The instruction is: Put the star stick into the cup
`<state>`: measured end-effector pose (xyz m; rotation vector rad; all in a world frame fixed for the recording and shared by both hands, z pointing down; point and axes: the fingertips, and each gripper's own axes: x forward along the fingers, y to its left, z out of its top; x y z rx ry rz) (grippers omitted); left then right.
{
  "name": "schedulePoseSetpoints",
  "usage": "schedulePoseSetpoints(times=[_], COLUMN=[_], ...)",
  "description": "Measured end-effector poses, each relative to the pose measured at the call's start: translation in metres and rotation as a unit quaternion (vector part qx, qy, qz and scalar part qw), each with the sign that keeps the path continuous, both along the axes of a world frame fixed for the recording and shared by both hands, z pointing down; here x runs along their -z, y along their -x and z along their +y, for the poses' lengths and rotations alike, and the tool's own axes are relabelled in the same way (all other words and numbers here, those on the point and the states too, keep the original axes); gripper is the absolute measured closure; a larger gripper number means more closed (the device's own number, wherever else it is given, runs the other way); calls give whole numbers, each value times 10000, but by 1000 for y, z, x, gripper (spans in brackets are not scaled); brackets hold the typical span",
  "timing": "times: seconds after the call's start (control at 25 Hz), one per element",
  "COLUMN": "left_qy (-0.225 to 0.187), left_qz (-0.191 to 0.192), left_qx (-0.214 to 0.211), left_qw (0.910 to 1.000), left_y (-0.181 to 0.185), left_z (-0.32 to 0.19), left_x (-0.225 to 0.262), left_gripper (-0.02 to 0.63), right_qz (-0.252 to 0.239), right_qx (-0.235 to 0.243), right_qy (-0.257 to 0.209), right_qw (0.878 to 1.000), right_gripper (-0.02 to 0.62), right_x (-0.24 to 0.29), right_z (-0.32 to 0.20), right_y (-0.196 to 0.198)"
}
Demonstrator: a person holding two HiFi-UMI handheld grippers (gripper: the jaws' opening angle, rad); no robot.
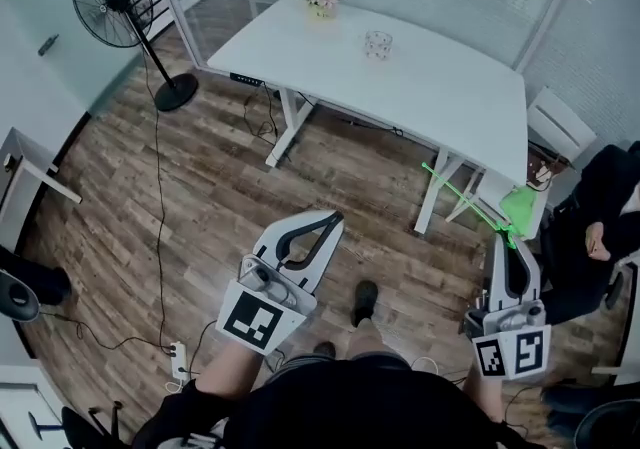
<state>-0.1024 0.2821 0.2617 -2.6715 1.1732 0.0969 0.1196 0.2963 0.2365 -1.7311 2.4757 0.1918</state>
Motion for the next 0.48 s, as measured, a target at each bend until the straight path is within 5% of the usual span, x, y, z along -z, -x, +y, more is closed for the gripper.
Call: schedulePoseSetpoints(times=[0.48], left_qy=[64], left_qz=[58], left_qx=[307], left_qw=[9995], left_y=[-29], left_z=[-103], left_x=[5], left_gripper=[592], right_qz=[-15], right_qx=[324], right_qy=[-22], right_qw=[9995], right_gripper=[574], right_x=[6], right_z=[-118], right_y=[-29])
